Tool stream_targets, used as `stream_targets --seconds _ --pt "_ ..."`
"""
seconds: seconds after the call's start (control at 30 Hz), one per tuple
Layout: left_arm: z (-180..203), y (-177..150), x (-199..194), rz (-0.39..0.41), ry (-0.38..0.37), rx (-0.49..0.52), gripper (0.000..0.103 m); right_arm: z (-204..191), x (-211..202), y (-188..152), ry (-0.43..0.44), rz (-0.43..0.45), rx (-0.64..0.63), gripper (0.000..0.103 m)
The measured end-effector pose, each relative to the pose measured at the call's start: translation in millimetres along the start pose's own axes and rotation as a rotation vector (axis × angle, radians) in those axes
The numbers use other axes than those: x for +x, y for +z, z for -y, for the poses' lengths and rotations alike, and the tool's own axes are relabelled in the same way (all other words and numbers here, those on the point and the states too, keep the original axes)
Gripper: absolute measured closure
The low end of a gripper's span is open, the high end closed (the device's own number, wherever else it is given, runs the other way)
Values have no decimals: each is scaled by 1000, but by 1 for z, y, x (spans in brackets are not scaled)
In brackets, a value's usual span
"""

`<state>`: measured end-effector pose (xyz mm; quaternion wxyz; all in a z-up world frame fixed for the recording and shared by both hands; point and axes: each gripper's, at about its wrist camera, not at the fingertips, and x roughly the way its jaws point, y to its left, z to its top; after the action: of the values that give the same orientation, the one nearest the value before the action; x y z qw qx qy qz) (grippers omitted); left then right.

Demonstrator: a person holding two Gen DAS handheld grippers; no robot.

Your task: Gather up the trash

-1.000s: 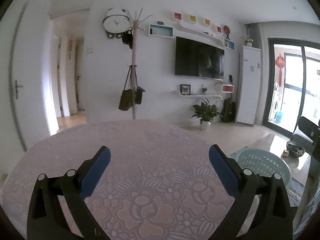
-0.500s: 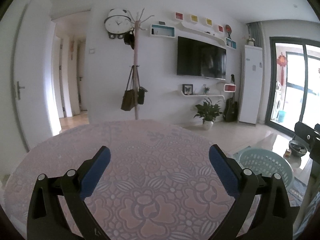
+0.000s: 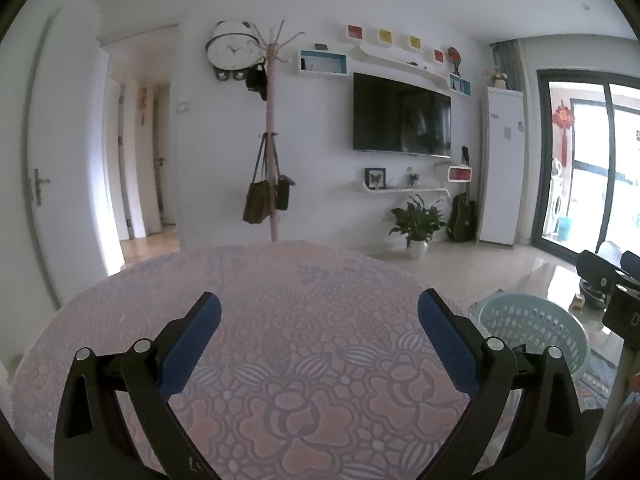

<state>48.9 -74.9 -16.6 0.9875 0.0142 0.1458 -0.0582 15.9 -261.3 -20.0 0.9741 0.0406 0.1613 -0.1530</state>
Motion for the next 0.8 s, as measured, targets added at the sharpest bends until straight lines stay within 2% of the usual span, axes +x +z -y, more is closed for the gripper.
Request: stream_targets --seconds 0.8 --pt "-3 -2 4 -6 -7 9 7 -7 4 -9 15 14 -5 23"
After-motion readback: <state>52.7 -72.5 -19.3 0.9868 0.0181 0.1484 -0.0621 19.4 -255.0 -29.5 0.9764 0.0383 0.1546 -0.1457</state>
